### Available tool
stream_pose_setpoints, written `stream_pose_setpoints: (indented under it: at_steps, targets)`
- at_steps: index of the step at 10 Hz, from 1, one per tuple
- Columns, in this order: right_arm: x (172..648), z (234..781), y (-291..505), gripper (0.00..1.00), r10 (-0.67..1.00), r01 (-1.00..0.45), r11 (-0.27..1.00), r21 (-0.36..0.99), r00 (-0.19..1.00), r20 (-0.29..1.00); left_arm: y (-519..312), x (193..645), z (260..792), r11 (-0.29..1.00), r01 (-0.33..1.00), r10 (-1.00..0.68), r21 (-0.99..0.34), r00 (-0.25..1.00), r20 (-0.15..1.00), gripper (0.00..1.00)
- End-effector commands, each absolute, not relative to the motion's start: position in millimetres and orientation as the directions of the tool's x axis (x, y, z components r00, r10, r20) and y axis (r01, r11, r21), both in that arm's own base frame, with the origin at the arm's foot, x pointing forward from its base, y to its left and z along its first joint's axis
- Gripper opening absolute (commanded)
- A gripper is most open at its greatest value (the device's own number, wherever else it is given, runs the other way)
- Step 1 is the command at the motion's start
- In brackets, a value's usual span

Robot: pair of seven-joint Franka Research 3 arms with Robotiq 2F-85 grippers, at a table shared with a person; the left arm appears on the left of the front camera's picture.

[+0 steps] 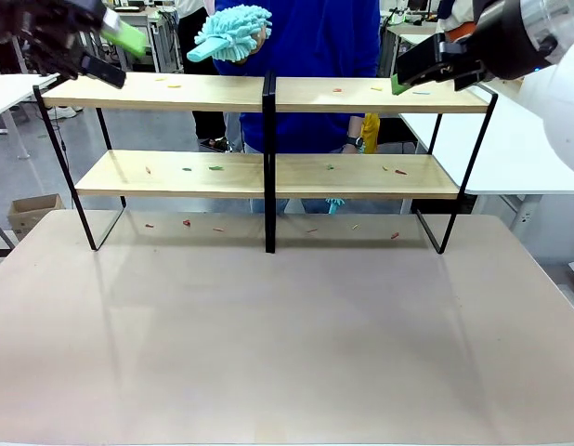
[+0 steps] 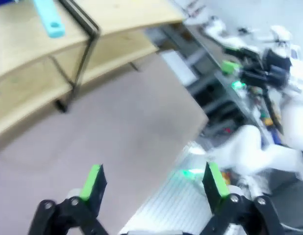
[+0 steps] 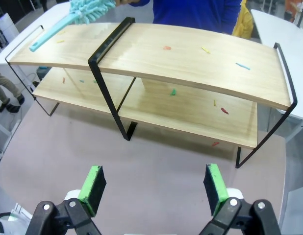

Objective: Clean the shelves.
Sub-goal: Pick up the Duster when the human hands it over.

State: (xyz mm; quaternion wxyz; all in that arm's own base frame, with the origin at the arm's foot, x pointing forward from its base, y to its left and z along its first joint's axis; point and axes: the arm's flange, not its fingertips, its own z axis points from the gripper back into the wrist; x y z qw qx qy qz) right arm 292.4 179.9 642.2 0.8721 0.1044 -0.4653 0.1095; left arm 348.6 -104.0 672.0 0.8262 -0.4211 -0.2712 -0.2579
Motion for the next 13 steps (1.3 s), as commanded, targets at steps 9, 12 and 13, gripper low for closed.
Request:
stream_pose_setpoints:
  at_steps: [9, 12, 13]
  targets:
    - [292, 643, 180, 1.00, 0.087, -0.288, 0.954, 0.088, 0.543, 0.835, -124, 567, 626, 0.335, 0.204, 0.193, -0.920, 0.941, 0.279, 1.00]
    - [292, 643, 180, 1.00, 0.087, -0.288, 0.954, 0.088, 0.543, 0.835, -127, 588, 604, 0.294, 0.155, 0.270, -0.943, 0.933, 0.238, 1.00]
    - [292, 643, 180, 1.00, 0.087, -0.288, 0.954, 0.088, 0.543, 0.835, -126, 588, 601, 0.296, 0.158, 0.287, -0.942, 0.926, 0.245, 1.00]
